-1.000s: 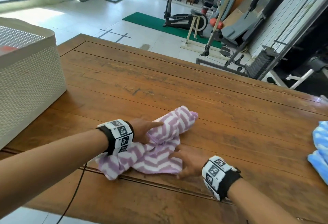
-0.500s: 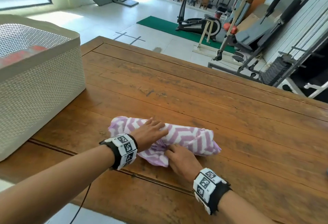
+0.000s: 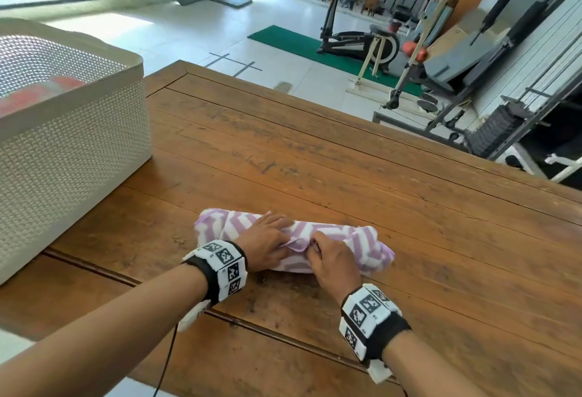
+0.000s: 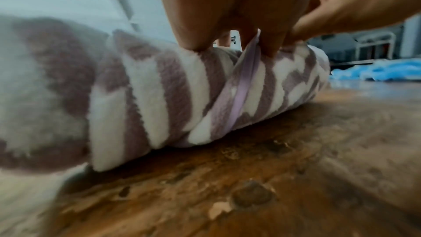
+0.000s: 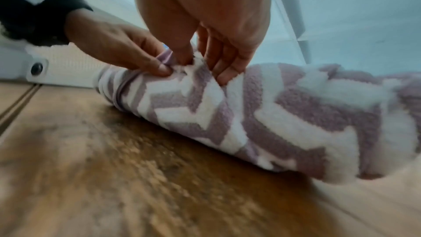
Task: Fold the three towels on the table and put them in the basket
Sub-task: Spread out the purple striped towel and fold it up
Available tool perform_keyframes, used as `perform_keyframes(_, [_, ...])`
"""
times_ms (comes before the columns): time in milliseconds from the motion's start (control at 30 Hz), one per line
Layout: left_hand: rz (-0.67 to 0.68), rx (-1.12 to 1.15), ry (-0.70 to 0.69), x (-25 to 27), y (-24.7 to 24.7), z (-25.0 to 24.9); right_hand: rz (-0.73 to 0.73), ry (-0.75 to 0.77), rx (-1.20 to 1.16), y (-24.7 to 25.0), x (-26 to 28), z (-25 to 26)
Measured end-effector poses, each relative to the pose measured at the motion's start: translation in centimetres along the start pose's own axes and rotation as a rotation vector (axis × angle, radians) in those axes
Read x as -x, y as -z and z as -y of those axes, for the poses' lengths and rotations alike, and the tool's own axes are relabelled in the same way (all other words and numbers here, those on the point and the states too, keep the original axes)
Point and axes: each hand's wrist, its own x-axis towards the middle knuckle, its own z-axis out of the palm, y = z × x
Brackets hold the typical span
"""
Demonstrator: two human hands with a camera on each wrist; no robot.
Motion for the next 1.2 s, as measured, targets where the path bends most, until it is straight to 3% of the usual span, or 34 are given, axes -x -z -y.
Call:
perform_keyframes(167, [0.038,0.096,0.065,-1.1,0.1,0.8,-0.144,0.213,0.060,-0.1,-0.2,-1.0])
perform_keyframes(267, [0.063,0.175,0.120,-1.9,0.3,1.1,-0.143,0.384,0.308,-0.8,-0.2,-2.1])
perform_keyframes(367, [0.024,0.307,0.149,-2.1,0.3,1.5,-0.094,0.455,0.398,-1.4,0.2,-3.2])
perform_keyframes(633, [0.022,0.283,0.108,-1.9,0.9,1.5,-0.096,0.475,0.415,-2.0,-1.5,-2.8])
perform_keyframes(767, [-0.015,0.324,0.117,-2.3,0.7,1.9,0.016,0.463,0.438,-2.7,0.2,-3.4])
perform_keyframes(1033, [0.060,0.188,0.060,-1.4,0.9,1.4,0.054,0.329,0.263,-1.7,-1.4,-2.3])
perform_keyframes(1200, [0.108,0.137,0.074,-1.9,0.9,1.5,0.040,0.429,0.342,-1.2,-0.6,-2.5])
